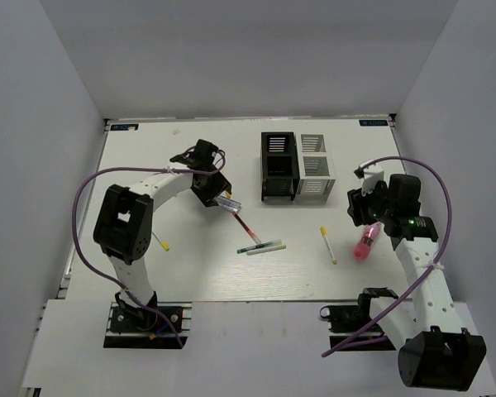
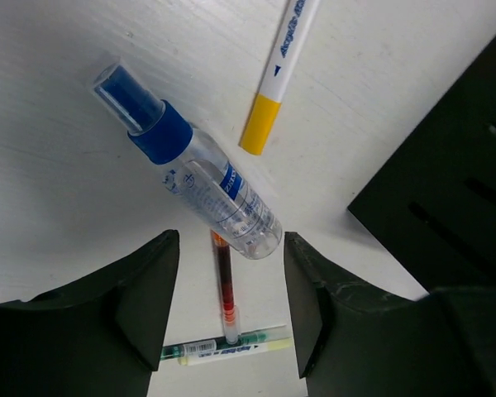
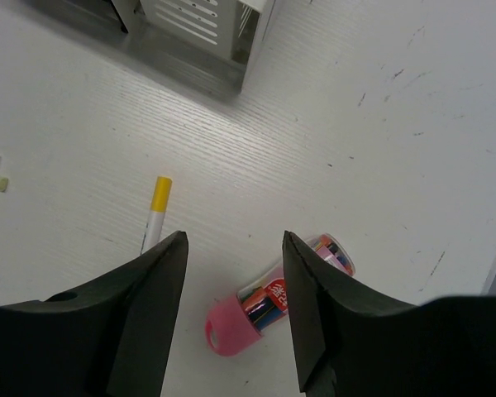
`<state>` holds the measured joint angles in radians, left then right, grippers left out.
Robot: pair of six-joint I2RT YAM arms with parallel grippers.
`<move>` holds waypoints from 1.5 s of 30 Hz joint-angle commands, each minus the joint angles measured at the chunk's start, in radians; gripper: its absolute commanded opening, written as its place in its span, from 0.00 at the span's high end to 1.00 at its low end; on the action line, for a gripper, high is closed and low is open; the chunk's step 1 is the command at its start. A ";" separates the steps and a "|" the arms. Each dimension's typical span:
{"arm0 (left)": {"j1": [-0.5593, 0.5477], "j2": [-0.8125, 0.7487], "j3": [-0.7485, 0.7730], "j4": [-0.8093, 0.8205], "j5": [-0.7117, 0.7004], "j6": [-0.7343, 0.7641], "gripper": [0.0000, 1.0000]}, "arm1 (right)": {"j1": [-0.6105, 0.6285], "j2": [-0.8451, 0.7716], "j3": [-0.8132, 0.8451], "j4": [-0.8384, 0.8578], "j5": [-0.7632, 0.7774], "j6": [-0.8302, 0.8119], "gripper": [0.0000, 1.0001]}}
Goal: Sort the stationery into containers
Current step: Pick up the stationery from the center of the board.
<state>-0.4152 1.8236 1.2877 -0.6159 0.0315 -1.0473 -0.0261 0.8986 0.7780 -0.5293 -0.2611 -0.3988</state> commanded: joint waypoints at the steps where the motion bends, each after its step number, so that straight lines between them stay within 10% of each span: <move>1: -0.014 0.011 0.068 -0.091 -0.061 -0.062 0.36 | -0.008 -0.020 -0.025 0.057 0.008 0.020 0.44; 20: -0.034 0.181 0.138 -0.148 -0.116 -0.085 0.47 | -0.011 -0.030 -0.072 0.083 0.031 0.060 0.43; 35: -0.062 -0.093 -0.025 -0.173 -0.239 0.145 1.00 | -0.020 -0.003 -0.068 0.040 0.022 0.170 0.39; 41: -0.080 -0.182 0.073 0.088 -0.136 0.345 1.00 | -0.024 0.034 -0.048 0.037 -0.016 0.219 0.77; 45: -0.089 -0.140 0.156 0.296 -0.056 0.447 1.00 | -0.029 0.045 -0.031 0.019 -0.015 0.227 0.77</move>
<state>-0.4908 1.6894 1.3773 -0.5442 -0.1005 -0.7238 -0.0467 0.9436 0.7055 -0.5014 -0.2588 -0.1932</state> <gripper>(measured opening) 0.464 0.213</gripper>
